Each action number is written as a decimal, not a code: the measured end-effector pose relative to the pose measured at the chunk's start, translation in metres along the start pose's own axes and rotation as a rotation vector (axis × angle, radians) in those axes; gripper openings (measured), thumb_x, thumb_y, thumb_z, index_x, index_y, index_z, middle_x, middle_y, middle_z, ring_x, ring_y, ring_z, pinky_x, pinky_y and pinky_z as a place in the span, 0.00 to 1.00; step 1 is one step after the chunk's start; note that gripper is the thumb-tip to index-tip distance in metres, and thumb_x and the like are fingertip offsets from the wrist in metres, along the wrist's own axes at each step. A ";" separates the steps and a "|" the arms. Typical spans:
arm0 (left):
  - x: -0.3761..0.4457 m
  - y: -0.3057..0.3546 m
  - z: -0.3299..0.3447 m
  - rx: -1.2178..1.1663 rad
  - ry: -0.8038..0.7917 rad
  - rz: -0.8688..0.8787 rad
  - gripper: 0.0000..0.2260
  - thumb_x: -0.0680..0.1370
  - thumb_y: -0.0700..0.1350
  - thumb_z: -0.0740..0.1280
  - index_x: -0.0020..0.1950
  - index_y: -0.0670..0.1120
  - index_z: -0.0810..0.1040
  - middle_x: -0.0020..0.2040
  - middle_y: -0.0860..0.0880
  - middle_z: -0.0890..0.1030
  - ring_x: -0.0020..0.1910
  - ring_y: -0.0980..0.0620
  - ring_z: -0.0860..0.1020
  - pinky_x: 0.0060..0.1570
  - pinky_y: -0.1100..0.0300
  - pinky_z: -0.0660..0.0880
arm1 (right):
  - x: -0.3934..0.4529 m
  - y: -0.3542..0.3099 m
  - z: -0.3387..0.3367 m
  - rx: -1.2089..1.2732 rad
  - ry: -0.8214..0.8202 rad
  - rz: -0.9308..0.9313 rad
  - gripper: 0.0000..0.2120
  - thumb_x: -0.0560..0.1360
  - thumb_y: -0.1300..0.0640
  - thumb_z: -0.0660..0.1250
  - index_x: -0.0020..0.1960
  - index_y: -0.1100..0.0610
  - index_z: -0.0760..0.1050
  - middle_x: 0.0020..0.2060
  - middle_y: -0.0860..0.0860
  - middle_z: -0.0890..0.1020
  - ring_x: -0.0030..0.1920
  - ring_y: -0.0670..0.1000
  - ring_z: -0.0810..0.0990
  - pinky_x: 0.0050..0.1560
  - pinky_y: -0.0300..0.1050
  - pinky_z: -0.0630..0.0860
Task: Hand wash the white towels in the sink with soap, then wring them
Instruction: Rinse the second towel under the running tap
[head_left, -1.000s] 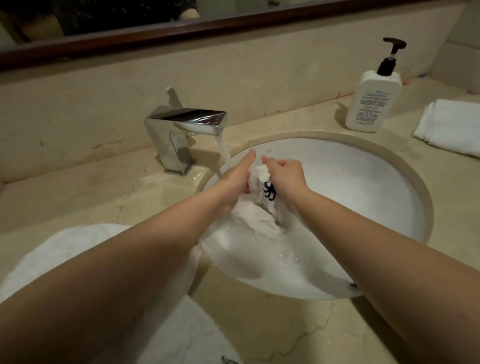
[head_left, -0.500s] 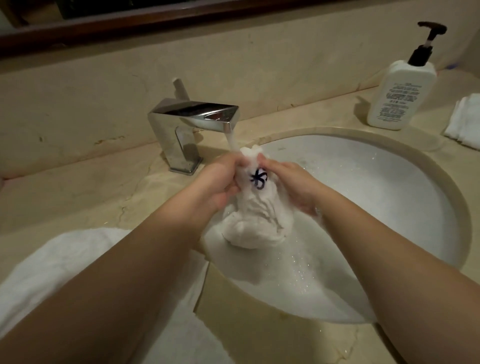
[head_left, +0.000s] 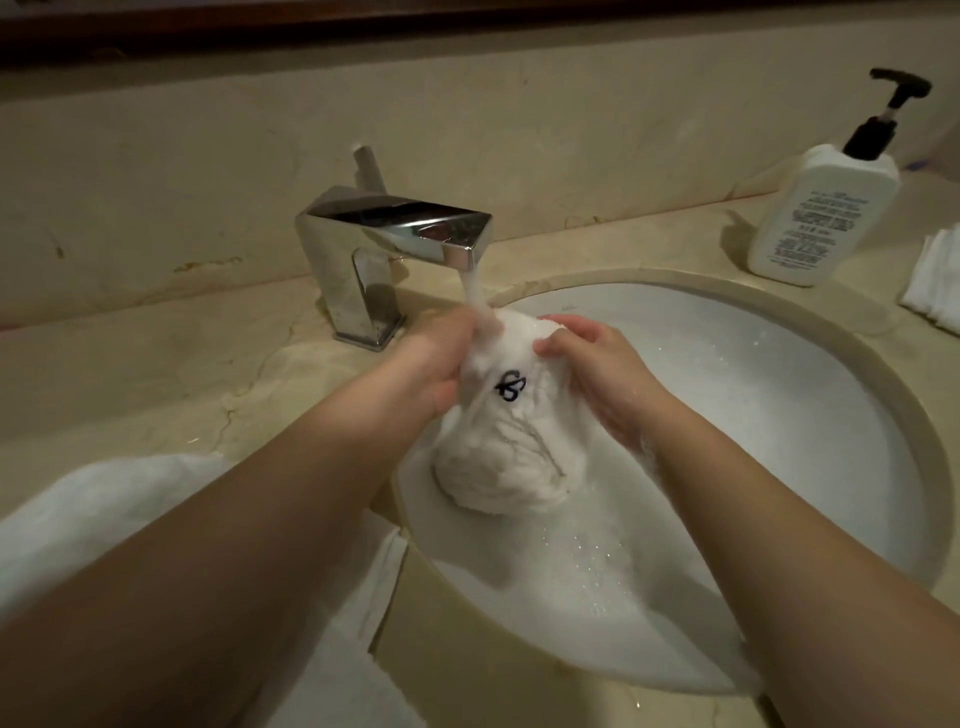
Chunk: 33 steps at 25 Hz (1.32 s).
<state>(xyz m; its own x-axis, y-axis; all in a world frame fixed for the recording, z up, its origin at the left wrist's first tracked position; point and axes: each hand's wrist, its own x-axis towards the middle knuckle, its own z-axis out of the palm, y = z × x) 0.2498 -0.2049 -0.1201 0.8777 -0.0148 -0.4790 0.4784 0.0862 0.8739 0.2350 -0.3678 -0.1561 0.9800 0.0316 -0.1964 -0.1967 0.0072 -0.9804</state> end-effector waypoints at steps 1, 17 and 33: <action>0.001 0.001 0.000 0.047 0.006 0.024 0.09 0.79 0.38 0.67 0.58 0.40 0.81 0.50 0.42 0.85 0.47 0.44 0.83 0.44 0.53 0.82 | -0.002 -0.002 -0.002 -0.014 -0.005 -0.005 0.12 0.72 0.57 0.71 0.53 0.62 0.82 0.45 0.58 0.85 0.44 0.56 0.83 0.49 0.51 0.78; -0.016 0.010 -0.015 -0.084 -0.280 0.221 0.09 0.80 0.35 0.63 0.54 0.43 0.81 0.57 0.42 0.83 0.56 0.44 0.83 0.56 0.50 0.82 | -0.016 -0.020 -0.012 0.055 -0.164 0.134 0.18 0.81 0.45 0.62 0.59 0.57 0.81 0.53 0.57 0.86 0.53 0.56 0.86 0.58 0.55 0.80; -0.004 0.004 -0.014 0.159 -0.036 0.220 0.33 0.71 0.61 0.74 0.69 0.43 0.75 0.61 0.42 0.82 0.59 0.41 0.82 0.63 0.43 0.78 | -0.015 -0.014 0.004 -0.051 0.157 -0.107 0.12 0.80 0.50 0.68 0.48 0.60 0.79 0.40 0.54 0.83 0.40 0.52 0.80 0.48 0.51 0.76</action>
<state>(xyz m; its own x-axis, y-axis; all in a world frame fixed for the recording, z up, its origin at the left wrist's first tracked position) 0.2475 -0.1909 -0.1161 0.9602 -0.0483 -0.2753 0.2719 -0.0662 0.9600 0.2232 -0.3646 -0.1396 0.9886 -0.1229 -0.0866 -0.0932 -0.0488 -0.9945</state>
